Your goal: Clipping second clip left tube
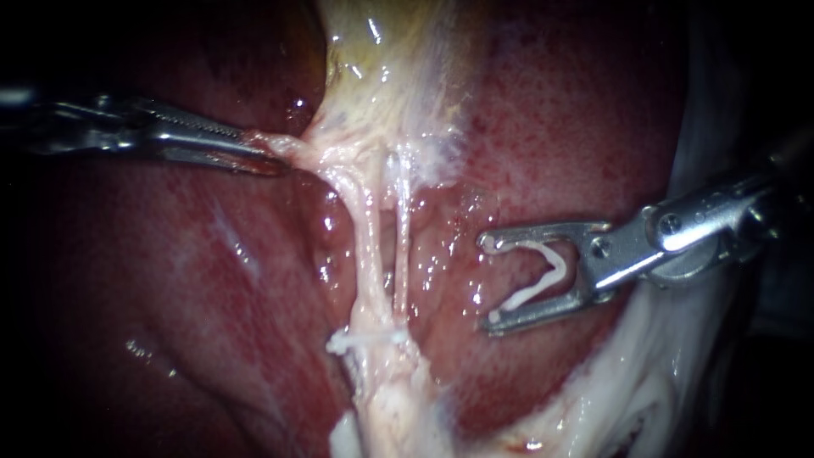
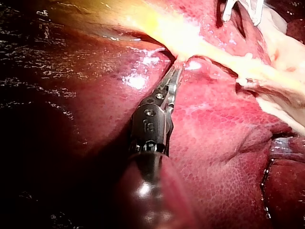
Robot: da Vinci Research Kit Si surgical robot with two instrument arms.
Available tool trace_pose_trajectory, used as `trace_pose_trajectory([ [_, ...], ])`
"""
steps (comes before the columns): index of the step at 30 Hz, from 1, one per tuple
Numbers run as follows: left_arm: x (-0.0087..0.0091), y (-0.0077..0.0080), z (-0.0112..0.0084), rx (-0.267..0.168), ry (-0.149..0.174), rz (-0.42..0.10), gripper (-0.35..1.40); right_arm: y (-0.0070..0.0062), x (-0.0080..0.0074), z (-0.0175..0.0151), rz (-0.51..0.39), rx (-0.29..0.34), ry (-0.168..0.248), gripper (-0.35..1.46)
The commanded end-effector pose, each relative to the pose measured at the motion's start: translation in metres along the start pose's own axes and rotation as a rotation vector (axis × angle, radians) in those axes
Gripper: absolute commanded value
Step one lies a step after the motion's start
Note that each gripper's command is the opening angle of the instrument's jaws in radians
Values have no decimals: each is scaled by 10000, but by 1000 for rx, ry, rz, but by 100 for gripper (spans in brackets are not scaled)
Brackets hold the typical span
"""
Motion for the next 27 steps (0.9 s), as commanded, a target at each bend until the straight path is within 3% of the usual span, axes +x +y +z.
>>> trace_pose_trajectory([
  [1, 1, 0, -2, -1, 0, 0, -35, 0, 0, 0, 0, 0, 0, 50],
  [7, 17, -2, -32, -11, -3, -8, -35, -1, 0, 0, 0, 0, 0, 50],
  [14, 43, -3, -73, 18, 33, -15, -35, -3, 4, 3, 1, -1, 0, 50],
  [19, 42, -1, -72, 21, 33, -15, -35, -6, 16, 19, 46, 6, 10, 50],
  [23, 43, 0, -70, 22, 33, -15, -35, -6, 32, 42, 176, 93, 23, 49],
  [27, 43, 0, -70, 22, 33, -15, -35, -5, 46, 63, 275, 135, 25, 49],
])
